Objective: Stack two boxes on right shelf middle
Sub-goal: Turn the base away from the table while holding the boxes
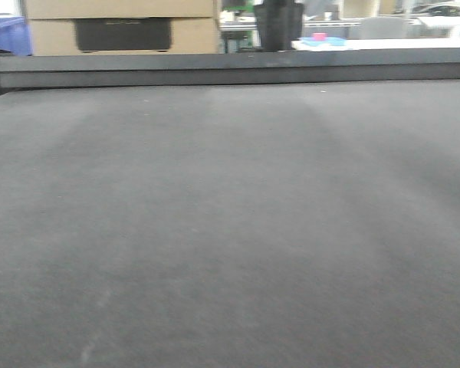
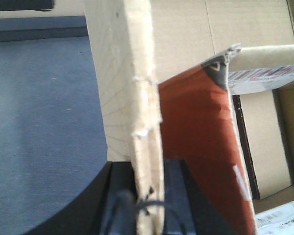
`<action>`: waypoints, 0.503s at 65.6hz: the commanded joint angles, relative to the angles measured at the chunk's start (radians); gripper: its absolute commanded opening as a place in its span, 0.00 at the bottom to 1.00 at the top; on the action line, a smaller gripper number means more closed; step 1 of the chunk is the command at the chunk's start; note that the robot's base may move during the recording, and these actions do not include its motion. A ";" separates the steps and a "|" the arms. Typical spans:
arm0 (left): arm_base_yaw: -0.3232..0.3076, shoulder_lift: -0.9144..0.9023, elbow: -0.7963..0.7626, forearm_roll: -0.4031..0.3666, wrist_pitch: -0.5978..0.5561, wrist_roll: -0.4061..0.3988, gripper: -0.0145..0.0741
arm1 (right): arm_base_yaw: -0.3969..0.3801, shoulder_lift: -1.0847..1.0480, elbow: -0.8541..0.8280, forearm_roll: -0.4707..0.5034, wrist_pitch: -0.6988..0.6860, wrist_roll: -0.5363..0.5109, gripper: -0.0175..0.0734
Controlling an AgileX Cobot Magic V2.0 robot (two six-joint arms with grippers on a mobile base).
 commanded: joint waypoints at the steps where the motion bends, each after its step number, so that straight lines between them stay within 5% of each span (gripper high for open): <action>1: 0.001 -0.009 -0.013 0.023 -0.061 0.007 0.04 | -0.008 -0.015 -0.011 -0.020 -0.049 -0.014 0.03; 33: 0.001 -0.009 -0.013 0.023 -0.061 0.007 0.04 | -0.008 -0.015 -0.011 -0.020 -0.049 -0.014 0.03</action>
